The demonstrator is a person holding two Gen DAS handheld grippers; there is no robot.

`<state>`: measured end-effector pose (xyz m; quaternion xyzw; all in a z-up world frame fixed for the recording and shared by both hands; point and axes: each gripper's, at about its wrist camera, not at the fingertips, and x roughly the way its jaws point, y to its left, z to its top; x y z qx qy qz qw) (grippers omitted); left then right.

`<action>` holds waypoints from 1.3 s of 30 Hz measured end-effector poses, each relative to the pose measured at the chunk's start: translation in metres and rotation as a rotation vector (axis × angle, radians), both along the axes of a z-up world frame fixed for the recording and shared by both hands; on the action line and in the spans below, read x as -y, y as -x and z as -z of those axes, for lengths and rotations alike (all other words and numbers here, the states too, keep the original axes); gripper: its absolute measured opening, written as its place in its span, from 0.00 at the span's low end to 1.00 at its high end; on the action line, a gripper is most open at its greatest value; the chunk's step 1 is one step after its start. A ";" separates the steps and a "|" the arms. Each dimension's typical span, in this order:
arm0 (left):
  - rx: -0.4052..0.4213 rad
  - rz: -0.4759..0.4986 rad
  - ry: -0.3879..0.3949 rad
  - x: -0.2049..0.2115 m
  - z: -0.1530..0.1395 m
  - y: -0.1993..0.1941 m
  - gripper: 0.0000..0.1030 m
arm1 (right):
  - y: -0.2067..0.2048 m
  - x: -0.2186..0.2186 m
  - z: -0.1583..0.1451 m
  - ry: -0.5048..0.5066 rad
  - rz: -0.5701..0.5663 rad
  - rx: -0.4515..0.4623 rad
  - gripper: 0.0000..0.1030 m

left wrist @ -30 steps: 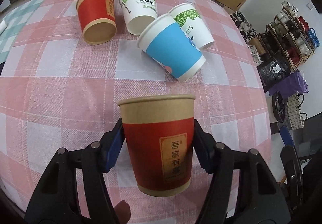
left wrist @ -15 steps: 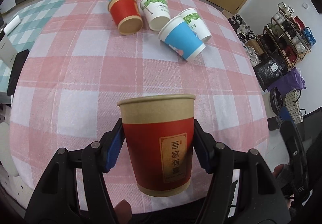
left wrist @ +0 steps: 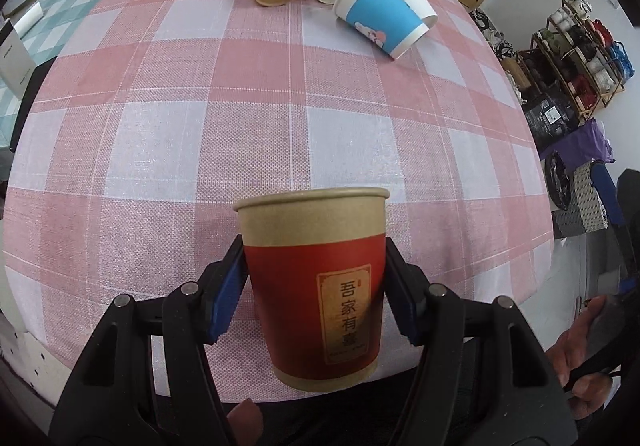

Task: Flip cup upright
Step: 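Carry the red cup with the left tool toward the right tool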

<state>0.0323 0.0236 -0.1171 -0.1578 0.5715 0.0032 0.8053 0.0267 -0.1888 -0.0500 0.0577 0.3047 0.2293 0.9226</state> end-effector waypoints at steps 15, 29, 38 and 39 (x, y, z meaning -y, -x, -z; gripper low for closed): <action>0.005 0.005 -0.001 0.000 0.002 -0.008 0.68 | -0.002 -0.001 0.002 0.006 -0.009 -0.006 0.99; 0.163 -0.020 -0.034 -0.009 -0.040 0.006 0.79 | 0.002 -0.009 -0.003 0.017 -0.025 0.008 0.99; 0.297 -0.085 -0.123 -0.031 -0.090 0.035 0.86 | 0.013 -0.023 -0.021 -0.004 -0.077 0.035 0.99; 0.314 -0.095 -0.142 -0.033 -0.096 0.040 0.88 | 0.015 -0.025 -0.024 -0.006 -0.083 0.041 0.99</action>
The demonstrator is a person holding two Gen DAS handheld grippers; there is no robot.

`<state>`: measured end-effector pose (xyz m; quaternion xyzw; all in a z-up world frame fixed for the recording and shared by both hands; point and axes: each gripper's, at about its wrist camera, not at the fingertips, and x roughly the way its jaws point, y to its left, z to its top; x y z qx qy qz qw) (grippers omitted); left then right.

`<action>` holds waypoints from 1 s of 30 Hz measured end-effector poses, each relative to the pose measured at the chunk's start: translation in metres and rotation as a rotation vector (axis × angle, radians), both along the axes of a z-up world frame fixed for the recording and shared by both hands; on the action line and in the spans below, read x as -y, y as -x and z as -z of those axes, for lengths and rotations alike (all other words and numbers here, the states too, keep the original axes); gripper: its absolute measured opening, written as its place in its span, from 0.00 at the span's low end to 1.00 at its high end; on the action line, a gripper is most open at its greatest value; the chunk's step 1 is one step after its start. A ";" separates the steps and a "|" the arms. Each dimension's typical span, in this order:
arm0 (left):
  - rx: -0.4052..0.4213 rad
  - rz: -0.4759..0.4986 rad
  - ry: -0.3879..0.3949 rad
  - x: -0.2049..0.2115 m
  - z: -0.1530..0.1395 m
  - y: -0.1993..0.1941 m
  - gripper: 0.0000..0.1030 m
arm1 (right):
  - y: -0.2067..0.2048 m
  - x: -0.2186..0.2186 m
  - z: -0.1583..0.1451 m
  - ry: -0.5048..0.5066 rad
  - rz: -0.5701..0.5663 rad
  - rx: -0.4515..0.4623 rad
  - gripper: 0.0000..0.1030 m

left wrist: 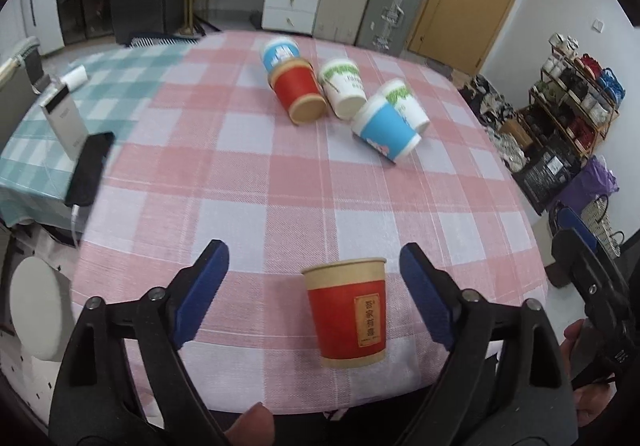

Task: Flip cup upright
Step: 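Carry the red cup with the left tool toward the right tool, then close the right tool on the red cup while the left tool releases it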

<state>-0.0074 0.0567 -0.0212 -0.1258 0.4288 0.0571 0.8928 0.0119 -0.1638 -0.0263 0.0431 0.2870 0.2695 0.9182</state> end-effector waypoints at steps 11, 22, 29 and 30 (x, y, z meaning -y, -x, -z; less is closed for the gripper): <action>0.188 -0.111 -0.064 -0.027 -0.044 0.063 0.99 | 0.021 -0.026 -0.011 -0.002 -0.078 0.018 0.99; 0.237 -0.180 -0.143 -0.042 -0.036 0.103 0.99 | 0.007 -0.057 0.025 0.041 -0.161 -0.146 0.99; 0.210 -0.204 -0.119 -0.059 -0.018 0.100 0.99 | -0.023 -0.082 0.062 0.046 -0.223 -0.348 0.99; 0.209 -0.206 -0.124 -0.061 -0.015 0.097 0.99 | -0.027 -0.085 0.068 0.046 -0.231 -0.386 0.99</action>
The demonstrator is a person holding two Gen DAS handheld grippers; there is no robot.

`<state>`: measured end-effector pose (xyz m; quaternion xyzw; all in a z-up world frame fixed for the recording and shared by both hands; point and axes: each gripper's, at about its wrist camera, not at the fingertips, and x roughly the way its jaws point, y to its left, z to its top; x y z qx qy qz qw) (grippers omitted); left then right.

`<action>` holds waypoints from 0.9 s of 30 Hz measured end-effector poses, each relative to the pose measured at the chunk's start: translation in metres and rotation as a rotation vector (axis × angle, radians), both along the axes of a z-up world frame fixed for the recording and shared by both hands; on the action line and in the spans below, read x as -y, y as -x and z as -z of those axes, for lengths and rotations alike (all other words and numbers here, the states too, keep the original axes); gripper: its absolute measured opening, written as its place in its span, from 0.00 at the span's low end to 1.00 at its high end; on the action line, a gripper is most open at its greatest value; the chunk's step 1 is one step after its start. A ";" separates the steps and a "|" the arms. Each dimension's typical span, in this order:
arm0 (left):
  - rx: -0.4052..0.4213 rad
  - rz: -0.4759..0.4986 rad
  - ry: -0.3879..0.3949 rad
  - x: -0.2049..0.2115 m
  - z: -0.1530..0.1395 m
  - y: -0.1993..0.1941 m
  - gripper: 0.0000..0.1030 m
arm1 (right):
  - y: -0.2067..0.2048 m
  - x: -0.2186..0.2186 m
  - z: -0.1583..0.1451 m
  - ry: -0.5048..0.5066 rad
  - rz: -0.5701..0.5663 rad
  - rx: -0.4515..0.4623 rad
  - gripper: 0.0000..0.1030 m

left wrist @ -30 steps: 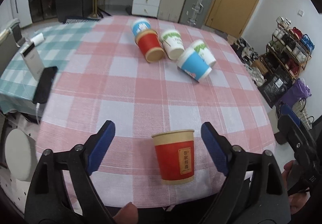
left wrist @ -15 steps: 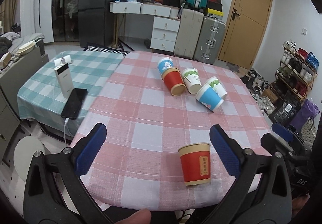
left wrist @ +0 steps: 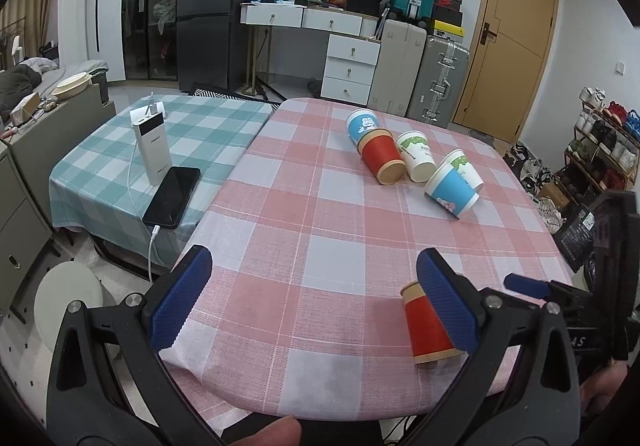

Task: Flip cup upright
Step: 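Close the right tool on the red cup while the left tool releases it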

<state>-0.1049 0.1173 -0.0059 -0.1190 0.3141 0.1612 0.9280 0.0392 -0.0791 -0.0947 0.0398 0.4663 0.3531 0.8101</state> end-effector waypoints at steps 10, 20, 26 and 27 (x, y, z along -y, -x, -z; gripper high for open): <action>-0.048 -0.007 0.053 -0.021 0.028 -0.018 0.99 | -0.046 -0.021 0.052 -0.006 -0.035 -0.299 0.99; -0.087 -0.002 0.063 -0.027 0.046 -0.038 0.99 | -0.064 -0.037 0.062 -0.008 -0.067 -0.406 0.99; -0.109 -0.004 0.063 -0.029 0.054 -0.046 0.99 | -0.065 -0.043 0.061 0.018 -0.068 -0.399 0.86; -0.109 -0.005 0.065 -0.030 0.054 -0.045 0.99 | -0.064 -0.044 0.061 0.025 -0.072 -0.398 0.76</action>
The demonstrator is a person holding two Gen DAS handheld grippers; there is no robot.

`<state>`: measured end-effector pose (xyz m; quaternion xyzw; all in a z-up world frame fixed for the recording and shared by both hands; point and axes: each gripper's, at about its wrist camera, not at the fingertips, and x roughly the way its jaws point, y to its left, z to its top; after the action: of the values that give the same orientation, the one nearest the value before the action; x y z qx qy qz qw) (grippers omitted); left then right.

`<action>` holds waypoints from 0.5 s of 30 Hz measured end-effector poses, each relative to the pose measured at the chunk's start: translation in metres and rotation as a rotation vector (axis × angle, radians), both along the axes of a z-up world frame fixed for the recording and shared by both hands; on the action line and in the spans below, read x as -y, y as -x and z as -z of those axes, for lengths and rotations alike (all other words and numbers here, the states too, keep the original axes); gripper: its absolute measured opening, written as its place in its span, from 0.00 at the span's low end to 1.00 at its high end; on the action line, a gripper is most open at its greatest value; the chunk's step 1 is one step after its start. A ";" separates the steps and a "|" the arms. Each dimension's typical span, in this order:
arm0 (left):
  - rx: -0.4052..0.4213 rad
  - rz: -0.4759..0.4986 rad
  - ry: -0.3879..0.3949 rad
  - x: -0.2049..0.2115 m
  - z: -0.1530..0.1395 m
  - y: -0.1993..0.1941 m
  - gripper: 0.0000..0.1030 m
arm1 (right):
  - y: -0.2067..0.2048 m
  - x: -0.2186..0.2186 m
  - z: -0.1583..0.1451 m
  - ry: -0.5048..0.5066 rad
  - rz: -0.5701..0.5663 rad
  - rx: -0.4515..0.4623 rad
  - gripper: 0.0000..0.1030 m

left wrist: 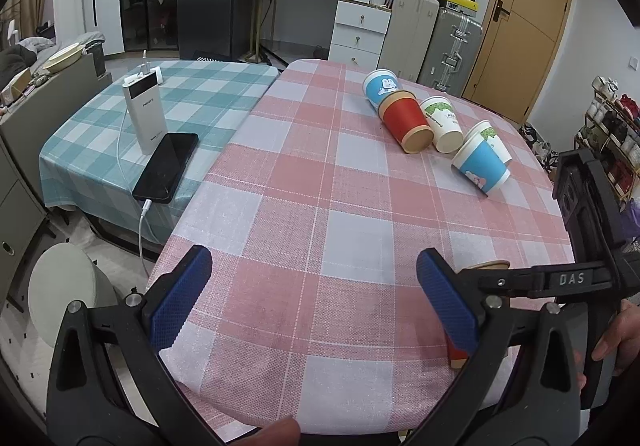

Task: Flip cup upright
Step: 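Close the right tool on the red cup while the left tool releases it, then rotate the red cup in the right tool so its opening faces up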

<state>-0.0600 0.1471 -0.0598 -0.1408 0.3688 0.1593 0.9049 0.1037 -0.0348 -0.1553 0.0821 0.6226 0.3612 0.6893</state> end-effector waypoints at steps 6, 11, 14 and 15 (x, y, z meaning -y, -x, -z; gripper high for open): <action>0.000 0.002 -0.001 0.000 0.000 0.000 0.99 | 0.002 0.001 0.001 0.005 0.003 -0.003 0.68; 0.001 0.006 0.000 0.001 0.000 -0.002 0.99 | 0.002 0.009 -0.006 -0.014 0.022 0.020 0.67; 0.001 0.009 -0.002 0.002 0.000 -0.002 0.99 | -0.001 0.016 -0.016 -0.020 0.041 0.066 0.67; 0.000 0.010 -0.003 0.003 0.000 -0.003 0.99 | -0.002 0.019 -0.020 -0.025 0.054 0.085 0.67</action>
<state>-0.0572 0.1438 -0.0594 -0.1375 0.3694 0.1557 0.9058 0.1058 -0.0539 -0.1356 0.0919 0.5858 0.3532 0.7236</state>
